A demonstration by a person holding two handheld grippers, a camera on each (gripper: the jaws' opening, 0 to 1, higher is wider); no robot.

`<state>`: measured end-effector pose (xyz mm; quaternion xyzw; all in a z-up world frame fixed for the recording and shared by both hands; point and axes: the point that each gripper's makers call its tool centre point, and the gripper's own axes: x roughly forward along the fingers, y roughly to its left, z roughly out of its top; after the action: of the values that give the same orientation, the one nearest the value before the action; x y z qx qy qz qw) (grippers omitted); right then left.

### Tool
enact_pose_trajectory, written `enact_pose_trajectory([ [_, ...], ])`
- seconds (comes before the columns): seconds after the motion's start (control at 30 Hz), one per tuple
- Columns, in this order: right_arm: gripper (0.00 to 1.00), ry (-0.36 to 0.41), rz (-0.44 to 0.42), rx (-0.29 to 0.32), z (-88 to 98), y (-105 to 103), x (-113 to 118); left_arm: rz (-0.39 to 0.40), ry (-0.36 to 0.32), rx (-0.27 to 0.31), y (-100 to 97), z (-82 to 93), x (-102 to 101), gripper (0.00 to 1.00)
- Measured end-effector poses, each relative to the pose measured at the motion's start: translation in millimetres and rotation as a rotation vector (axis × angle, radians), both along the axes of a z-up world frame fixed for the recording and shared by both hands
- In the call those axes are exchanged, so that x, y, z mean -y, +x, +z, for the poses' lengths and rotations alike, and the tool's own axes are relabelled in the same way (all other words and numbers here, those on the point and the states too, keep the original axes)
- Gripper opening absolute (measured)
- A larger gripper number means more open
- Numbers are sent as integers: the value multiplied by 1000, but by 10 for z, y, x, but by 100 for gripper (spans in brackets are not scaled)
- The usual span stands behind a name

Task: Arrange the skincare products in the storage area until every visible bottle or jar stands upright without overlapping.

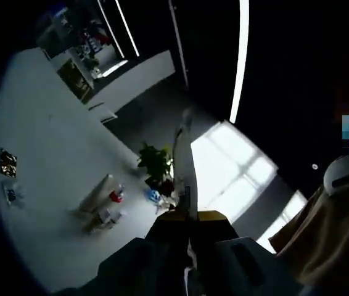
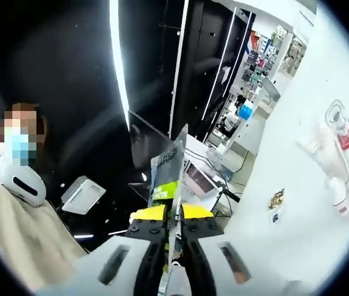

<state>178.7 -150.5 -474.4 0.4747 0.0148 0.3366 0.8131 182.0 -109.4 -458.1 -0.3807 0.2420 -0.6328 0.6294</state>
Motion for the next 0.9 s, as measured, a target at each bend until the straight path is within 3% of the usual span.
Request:
enact_pose_trajectory([
  [0.2,1,93,-3,7,61,-78,27,14,36,-1,-1,-92,-13,0],
  [0.4,1,83,-18,-21,25,-106,30,20,93,-5,11,-190,18,0],
  [0.47,1,108,-28,-34,4,-108,51,36,118,46,20,-223,36,0],
  [0.57,1,129,-51,-47,-16,-123,78,32,211,113,-10,-377,52,9],
  [0.9,1,154,-97,-85,-109,-140,181,-29,264,41,-228,-709,109,12],
])
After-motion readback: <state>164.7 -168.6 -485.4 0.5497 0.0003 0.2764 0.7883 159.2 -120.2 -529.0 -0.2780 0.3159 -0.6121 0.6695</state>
